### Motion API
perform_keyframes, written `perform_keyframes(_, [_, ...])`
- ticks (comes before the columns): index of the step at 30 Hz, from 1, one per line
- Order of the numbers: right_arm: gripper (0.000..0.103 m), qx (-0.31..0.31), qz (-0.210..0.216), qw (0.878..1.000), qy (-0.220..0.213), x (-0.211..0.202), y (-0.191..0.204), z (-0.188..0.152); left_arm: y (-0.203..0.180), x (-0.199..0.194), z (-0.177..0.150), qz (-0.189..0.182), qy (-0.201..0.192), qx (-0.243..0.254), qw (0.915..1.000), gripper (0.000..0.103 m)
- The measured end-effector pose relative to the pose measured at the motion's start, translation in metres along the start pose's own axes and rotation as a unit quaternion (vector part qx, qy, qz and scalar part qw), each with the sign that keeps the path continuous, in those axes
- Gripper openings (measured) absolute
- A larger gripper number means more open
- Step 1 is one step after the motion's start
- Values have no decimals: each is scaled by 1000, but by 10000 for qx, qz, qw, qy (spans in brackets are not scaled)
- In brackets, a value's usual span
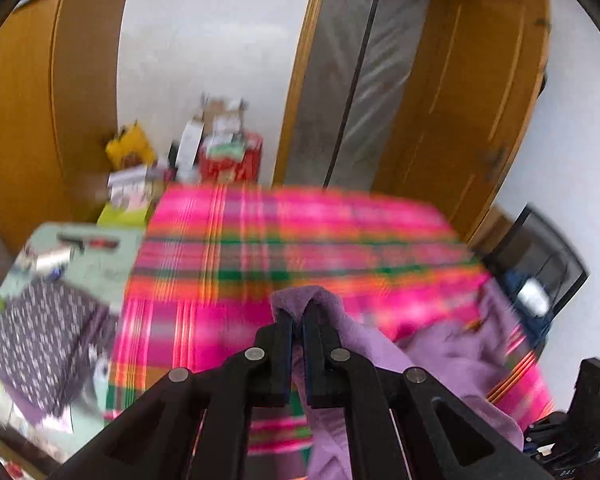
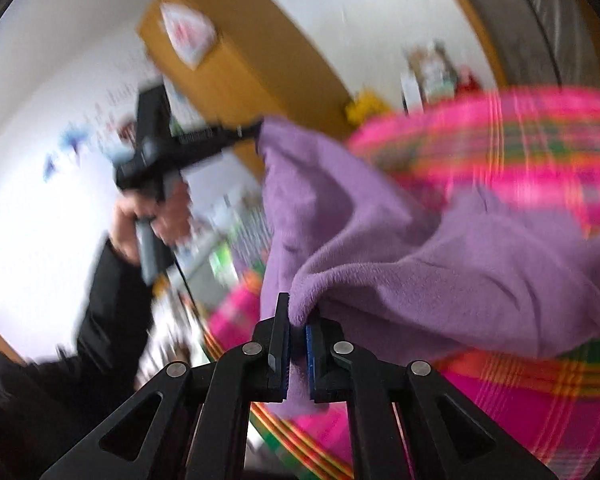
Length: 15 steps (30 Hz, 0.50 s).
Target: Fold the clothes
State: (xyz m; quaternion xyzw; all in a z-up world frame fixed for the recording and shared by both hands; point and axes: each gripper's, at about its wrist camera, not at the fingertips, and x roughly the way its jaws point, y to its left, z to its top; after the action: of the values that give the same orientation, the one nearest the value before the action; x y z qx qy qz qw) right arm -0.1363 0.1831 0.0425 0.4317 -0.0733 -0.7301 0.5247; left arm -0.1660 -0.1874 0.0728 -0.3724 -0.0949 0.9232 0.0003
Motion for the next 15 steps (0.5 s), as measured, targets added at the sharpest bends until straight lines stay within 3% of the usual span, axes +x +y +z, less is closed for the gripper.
perform_keyframes(3, [13, 40, -208, 9989, 428, 16, -16, -15, 6, 26, -31, 17, 232, -53, 9997, 4])
perform_keyframes(5, [27, -14, -332, 9981, 528, 16, -20, -19, 11, 36, -48, 22, 283, -120, 9995, 5])
perform_keyframes(7, [34, -150, -437, 9979, 451, 7, -17, -20, 20, 37, -58, 31, 216, -235, 9995, 5])
perform_keyframes(12, [34, -451, -698, 9965, -80, -27, -16, -6, 33, 11, -72, 138, -108, -393, 9991, 10])
perform_keyframes(15, [34, -619, -810, 9941, -380, -23, -17, 20, 38, 2, -78, 106, -173, -414, 9989, 18])
